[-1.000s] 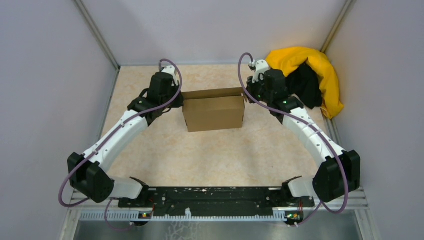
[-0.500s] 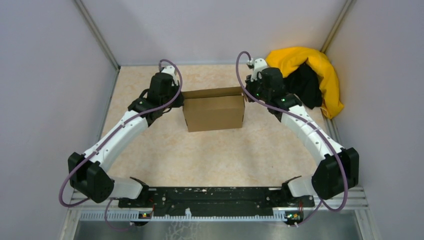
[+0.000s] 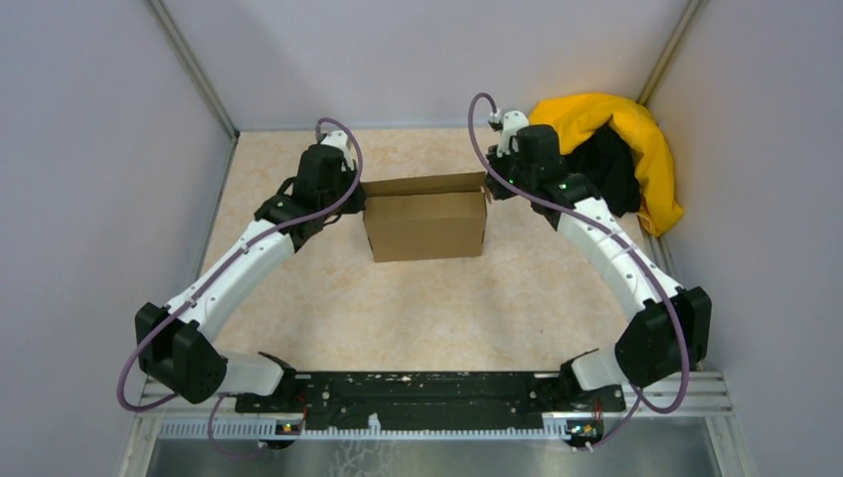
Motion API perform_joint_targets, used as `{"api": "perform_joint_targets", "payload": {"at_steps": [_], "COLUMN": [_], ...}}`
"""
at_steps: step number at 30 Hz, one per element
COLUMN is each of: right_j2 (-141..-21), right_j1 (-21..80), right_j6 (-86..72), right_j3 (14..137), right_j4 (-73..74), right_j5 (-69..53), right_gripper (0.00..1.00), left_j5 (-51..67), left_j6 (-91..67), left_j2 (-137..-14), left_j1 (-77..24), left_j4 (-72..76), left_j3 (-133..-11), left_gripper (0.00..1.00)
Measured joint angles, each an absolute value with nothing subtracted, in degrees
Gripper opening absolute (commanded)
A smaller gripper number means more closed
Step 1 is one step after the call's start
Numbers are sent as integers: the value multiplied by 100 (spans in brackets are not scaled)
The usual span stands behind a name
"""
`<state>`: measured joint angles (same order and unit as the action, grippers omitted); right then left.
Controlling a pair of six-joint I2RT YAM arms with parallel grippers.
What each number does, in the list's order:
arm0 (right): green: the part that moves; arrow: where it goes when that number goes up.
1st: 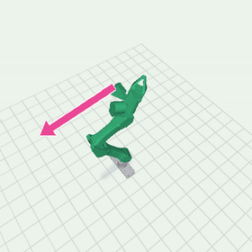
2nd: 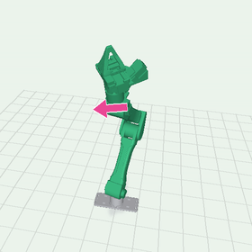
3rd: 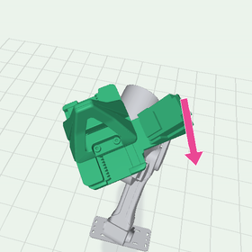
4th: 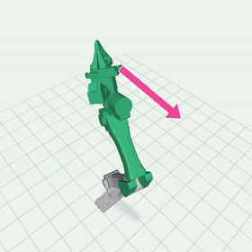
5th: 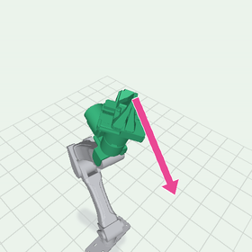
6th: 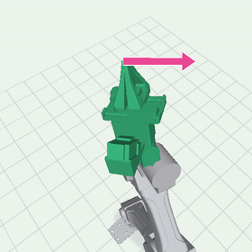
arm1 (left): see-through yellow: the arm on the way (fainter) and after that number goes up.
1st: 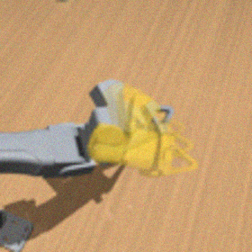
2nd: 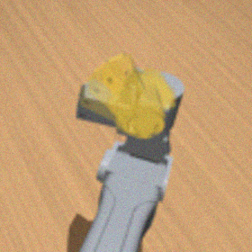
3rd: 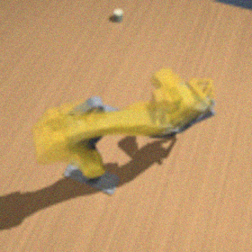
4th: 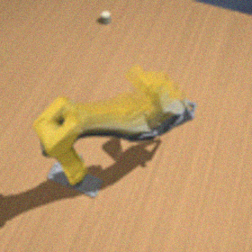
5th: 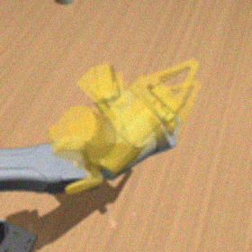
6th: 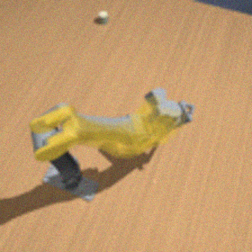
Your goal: Fold the paper box
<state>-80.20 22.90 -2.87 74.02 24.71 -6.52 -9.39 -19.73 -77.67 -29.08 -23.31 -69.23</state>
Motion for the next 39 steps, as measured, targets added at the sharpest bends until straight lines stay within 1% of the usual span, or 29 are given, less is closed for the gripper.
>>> {"api": "perform_joint_targets", "payload": {"at_steps": [14,39], "right_j2": [-8311,-8525], "right_j1": [2290,2290], "right_j6": [-517,-1033], "right_j3": [7905,8263], "right_j4": [2923,3293], "right_j5": [-676,-711], "right_gripper": [0,0], "left_j5": [-939,-952], "left_j6": [-1973,-1973], "left_j2": [-7767,-7734], "left_j1": [-2884,-2871], "left_j4": [-2331,-2329], "left_j3": [-6923,-6888], "left_gripper": [11,11]}}
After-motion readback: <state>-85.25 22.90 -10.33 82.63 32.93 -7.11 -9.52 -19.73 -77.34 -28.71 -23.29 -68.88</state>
